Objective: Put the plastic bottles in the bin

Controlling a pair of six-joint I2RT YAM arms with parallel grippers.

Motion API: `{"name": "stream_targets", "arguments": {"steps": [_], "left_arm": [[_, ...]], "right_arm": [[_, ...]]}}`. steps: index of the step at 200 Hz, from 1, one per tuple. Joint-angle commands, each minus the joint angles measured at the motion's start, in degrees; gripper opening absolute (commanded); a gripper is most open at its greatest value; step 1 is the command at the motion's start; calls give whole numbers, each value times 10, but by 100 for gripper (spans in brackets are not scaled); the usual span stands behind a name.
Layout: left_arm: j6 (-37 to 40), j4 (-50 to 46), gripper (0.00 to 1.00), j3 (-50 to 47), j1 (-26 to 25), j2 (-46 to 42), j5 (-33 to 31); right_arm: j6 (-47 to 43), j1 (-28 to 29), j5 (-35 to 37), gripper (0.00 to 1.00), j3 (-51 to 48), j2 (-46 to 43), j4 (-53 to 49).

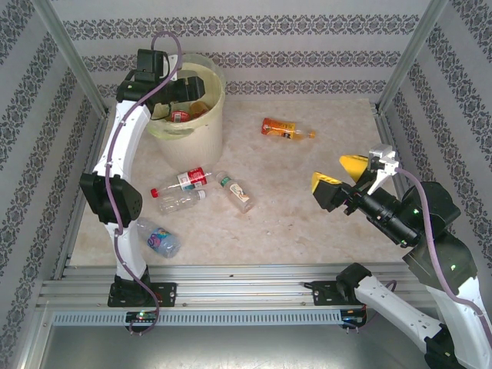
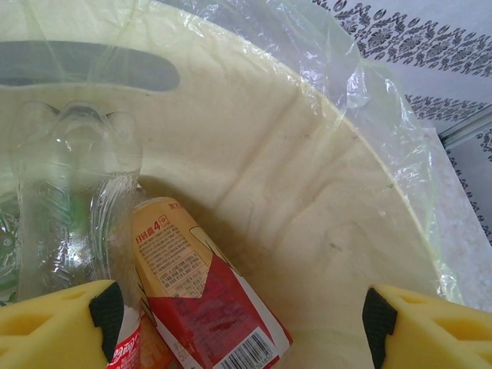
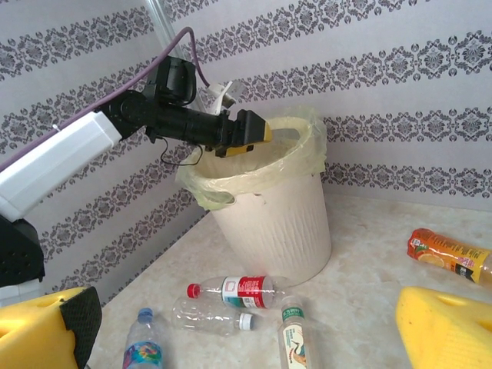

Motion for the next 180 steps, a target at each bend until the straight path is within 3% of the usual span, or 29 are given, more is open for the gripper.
{"name": "stream_targets", "arguments": {"steps": [1, 79, 125, 180], "left_arm": [[12, -25, 83, 4, -10, -40, 6], [-4, -127, 89, -48, -48, -144, -78], [-82, -141, 90, -172, -71, -248, -101], [-169, -83, 94, -358, -157, -347, -130]], "right_arm": [[0, 6, -1, 98, -4, 1, -1], [10, 6, -25, 98, -12, -9, -15], [20, 6, -42, 98, -21, -10, -10], [20, 6, -59, 98, -31, -5, -12]]}}
